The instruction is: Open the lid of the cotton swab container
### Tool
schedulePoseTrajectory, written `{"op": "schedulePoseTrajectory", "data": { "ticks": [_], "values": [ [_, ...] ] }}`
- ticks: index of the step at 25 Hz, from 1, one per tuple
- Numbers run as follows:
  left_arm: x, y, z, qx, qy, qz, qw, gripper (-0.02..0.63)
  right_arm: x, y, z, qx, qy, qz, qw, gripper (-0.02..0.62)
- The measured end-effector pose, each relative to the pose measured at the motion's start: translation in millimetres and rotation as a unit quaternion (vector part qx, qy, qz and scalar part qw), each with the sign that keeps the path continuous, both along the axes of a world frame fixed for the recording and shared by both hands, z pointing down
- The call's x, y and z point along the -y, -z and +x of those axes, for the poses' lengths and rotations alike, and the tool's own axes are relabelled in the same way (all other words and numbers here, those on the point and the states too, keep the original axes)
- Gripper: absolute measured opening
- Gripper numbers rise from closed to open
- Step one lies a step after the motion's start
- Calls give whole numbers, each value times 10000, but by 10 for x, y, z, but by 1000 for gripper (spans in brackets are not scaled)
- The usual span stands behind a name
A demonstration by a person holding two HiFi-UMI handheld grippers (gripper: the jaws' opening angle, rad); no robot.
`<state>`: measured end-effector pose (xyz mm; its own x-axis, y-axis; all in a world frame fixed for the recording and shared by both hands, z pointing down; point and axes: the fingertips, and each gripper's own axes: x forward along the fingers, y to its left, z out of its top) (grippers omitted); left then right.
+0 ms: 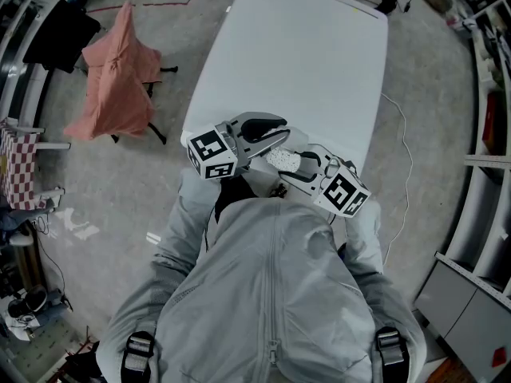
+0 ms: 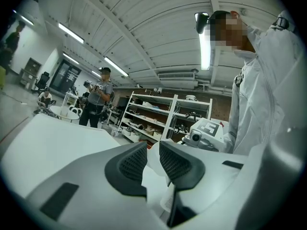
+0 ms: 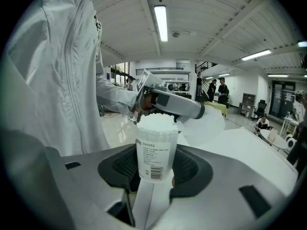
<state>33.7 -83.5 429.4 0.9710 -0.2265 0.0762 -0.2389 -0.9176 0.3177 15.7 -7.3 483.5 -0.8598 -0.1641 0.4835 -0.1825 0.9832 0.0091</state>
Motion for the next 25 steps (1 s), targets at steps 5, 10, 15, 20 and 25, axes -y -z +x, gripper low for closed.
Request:
{"op": "schedulePoseTrajectory", "data": {
  "ticks": [5, 10, 15, 20, 25],
  "values": [
    [-10, 54, -52, -51, -17, 62, 10000, 89, -7, 59, -56, 58, 16, 0, 10000, 219],
    [-26, 150, -109, -91, 15, 245, 9997, 103, 48, 79, -69, 125, -135, 18, 9998, 219],
    [27, 296, -158, 188, 277, 703, 9970, 103, 99, 134, 12, 203, -321, 14, 9993, 219],
    [165, 419, -275, 570, 712, 1184, 9888, 102, 275, 236, 114, 414, -679, 73, 9968, 219],
    [318, 400, -343, 1146, 1081, 1494, 9762, 92, 636, 413, 275, 544, -1631, 410, 9843, 219]
  ]
}}
